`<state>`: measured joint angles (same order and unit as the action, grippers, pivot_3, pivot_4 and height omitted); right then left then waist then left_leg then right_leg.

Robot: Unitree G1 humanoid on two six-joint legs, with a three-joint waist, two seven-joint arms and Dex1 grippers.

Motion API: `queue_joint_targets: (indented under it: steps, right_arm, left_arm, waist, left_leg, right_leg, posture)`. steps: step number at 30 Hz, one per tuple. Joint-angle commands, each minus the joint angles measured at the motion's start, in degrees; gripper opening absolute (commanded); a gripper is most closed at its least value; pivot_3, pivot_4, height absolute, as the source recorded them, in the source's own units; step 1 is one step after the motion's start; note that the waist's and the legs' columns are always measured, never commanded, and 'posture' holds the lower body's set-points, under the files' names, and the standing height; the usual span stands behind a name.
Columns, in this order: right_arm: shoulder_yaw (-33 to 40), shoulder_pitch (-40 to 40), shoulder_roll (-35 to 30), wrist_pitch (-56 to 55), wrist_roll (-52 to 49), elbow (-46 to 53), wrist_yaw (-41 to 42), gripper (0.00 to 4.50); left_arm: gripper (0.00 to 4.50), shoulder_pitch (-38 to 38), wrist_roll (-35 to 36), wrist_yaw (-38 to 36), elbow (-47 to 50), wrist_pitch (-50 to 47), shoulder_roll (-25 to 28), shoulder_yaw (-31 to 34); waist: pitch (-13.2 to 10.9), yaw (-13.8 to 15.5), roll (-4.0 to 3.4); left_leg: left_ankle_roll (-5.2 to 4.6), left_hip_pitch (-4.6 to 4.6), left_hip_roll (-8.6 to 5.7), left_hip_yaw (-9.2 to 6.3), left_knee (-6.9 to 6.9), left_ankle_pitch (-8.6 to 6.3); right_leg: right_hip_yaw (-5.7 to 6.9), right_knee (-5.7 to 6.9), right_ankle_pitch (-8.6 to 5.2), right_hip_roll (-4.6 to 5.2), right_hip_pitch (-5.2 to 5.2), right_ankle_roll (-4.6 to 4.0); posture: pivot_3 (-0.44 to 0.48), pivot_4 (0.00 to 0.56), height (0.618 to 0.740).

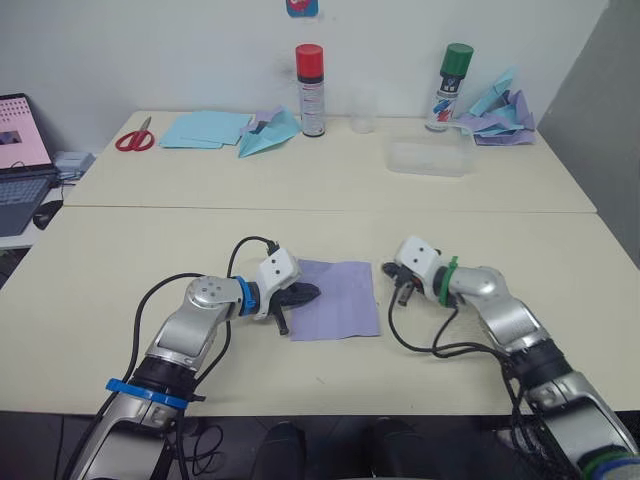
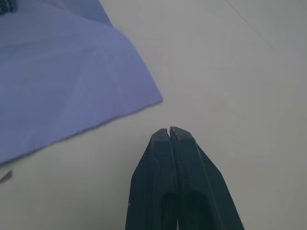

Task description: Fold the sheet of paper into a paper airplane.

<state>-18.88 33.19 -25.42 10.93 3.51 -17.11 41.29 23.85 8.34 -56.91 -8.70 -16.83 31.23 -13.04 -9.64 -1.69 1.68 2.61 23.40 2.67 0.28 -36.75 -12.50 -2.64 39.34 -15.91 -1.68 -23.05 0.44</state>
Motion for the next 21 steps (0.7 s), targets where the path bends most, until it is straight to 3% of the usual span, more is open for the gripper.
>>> queue_joint_targets:
  steps: [1,7,16,21]
  right_arm:
    - [-1.0,1.3,0.5,0.0,0.0,-1.6,4.1,0.03]
    - [-1.0,-1.3,3.2,13.0,-5.5,6.3,10.0,0.03]
    - [4.3,-4.8,8.2,31.6,-14.1,14.7,7.4,0.03]
    - [8.1,-5.1,7.3,32.5,-17.7,19.9,8.0,0.03]
  left_arm:
    - [0.0,-2.1,-1.2,-0.9,0.1,-1.2,0.2,-1.9]
    - [0.0,-3.2,-0.9,-0.3,1.5,-2.0,0.8,-1.0]
    - [0.0,-3.8,-1.1,0.1,2.2,-2.6,0.9,-0.2]
    - [0.0,-3.7,-1.2,0.0,1.9,-2.5,0.8,-0.2]
  waist:
    - [0.0,0.0,0.0]
    - [0.3,0.0,-0.03]
    - [0.3,-0.2,-0.05]
    - [0.3,-0.2,-0.06]
  left_leg:
    - [0.0,0.0,0.01,-0.01,-0.02,0.0]
    - [-0.01,-0.06,0.05,-0.03,-0.03,-0.01]
    - [-0.01,-0.38,0.06,0.0,-0.03,-0.01]
    - [-0.01,-0.44,0.08,-0.04,-0.02,-0.01]
  right_leg:
    - [0.0,0.01,0.0,0.0,0.0,0.0]
    - [-0.04,0.17,-0.02,-0.03,0.0,-0.02]
    - [-0.04,0.56,-0.12,-0.07,0.08,-0.17]
    - [-0.05,0.57,-0.14,-0.11,0.15,-0.21]
  posture:
    - [0.0,0.15,0.74]
    - [0.0,0.15,0.74]
    - [0.0,0.15,0.74]
    - [0.0,0.15,0.74]
